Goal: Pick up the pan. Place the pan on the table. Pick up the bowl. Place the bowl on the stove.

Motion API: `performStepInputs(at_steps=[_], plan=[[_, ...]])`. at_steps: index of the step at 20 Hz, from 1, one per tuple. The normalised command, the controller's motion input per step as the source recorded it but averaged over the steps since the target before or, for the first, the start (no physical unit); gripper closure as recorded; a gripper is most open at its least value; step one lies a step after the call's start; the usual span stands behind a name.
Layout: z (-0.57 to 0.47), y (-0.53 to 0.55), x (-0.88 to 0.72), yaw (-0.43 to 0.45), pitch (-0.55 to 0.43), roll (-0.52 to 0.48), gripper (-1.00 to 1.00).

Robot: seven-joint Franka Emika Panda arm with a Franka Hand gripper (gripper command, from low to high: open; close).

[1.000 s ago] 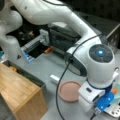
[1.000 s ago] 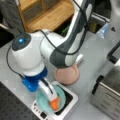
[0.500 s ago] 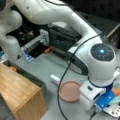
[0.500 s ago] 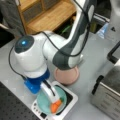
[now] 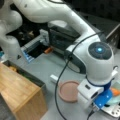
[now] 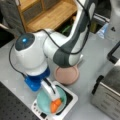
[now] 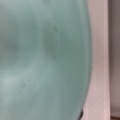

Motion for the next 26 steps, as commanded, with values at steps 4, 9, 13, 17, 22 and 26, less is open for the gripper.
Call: performStepInputs(at_steps=[4, 9, 13, 17, 22, 26], plan=[[0.09, -0.05, -0.49, -0.073, -0.114, -0.288, -1.00], [0.16, 0.03, -0.46, -0.108, -0.067, -0.239, -1.00], [0.11, 0.12, -0.38, -0.109, -0.038, -0.209, -1.00], [0.03, 0.20, -0.34, -0.094, -0.014, -0.205, -1.00], [0.02, 0.29, -0.44, -0.041, -0.020, -0.245, -1.00], [-0.04, 0.21, -0.62, 0.092, -0.078, -0.283, -1.00]])
